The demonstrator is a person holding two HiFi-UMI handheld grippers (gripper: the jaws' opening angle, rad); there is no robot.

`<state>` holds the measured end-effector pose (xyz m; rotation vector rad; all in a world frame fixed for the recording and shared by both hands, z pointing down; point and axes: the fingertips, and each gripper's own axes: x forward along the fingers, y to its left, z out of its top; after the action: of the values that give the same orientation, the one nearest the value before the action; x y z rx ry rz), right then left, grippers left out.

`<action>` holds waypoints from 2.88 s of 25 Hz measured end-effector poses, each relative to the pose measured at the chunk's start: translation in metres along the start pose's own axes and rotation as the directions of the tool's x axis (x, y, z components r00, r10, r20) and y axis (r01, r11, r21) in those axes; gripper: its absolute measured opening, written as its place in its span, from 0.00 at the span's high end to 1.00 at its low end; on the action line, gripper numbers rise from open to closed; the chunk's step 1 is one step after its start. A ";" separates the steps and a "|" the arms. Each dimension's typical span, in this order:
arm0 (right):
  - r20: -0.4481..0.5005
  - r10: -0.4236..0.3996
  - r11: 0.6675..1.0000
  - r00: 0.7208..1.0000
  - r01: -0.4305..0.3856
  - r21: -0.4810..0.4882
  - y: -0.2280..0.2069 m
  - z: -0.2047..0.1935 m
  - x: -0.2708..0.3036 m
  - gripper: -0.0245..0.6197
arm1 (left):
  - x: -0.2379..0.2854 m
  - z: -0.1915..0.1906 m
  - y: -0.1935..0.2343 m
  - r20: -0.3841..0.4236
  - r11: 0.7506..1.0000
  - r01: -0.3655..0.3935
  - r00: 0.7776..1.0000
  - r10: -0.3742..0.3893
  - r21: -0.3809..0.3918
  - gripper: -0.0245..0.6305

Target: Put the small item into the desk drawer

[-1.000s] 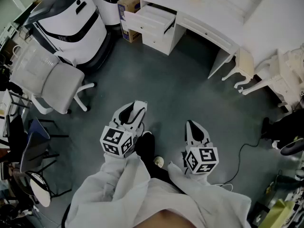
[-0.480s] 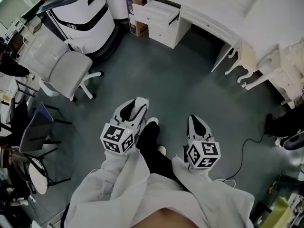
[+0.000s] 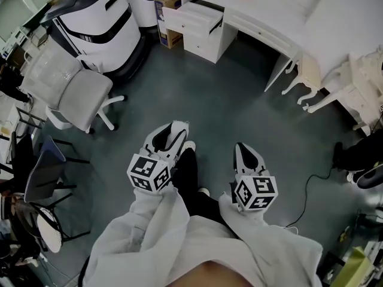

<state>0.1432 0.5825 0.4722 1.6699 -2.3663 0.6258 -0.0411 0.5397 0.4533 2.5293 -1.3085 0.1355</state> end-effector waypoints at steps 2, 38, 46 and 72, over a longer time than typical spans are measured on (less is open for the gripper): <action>0.008 -0.005 1.000 1.000 0.005 -0.006 -0.009 0.013 0.014 0.91 | 0.016 0.011 0.009 0.009 1.000 -0.004 1.000 0.004 0.004 0.70; 0.028 -0.040 0.998 0.999 0.039 0.040 -0.017 0.150 0.280 0.91 | 0.204 0.119 0.217 0.001 0.996 0.082 0.997 -0.082 0.044 0.70; -0.005 0.028 1.000 1.000 -0.028 0.011 -0.005 0.155 0.304 0.91 | 0.195 0.114 0.230 0.001 1.000 0.025 1.000 -0.025 0.010 0.70; -0.035 0.160 0.987 0.986 -0.160 -0.010 -0.054 0.241 0.482 0.91 | 0.324 0.177 0.332 0.018 0.996 -0.092 0.996 0.092 0.006 0.70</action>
<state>0.0456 0.0506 0.4512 1.4619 -2.4923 0.6582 -0.1296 0.0519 0.4245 2.4819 -1.4348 0.1374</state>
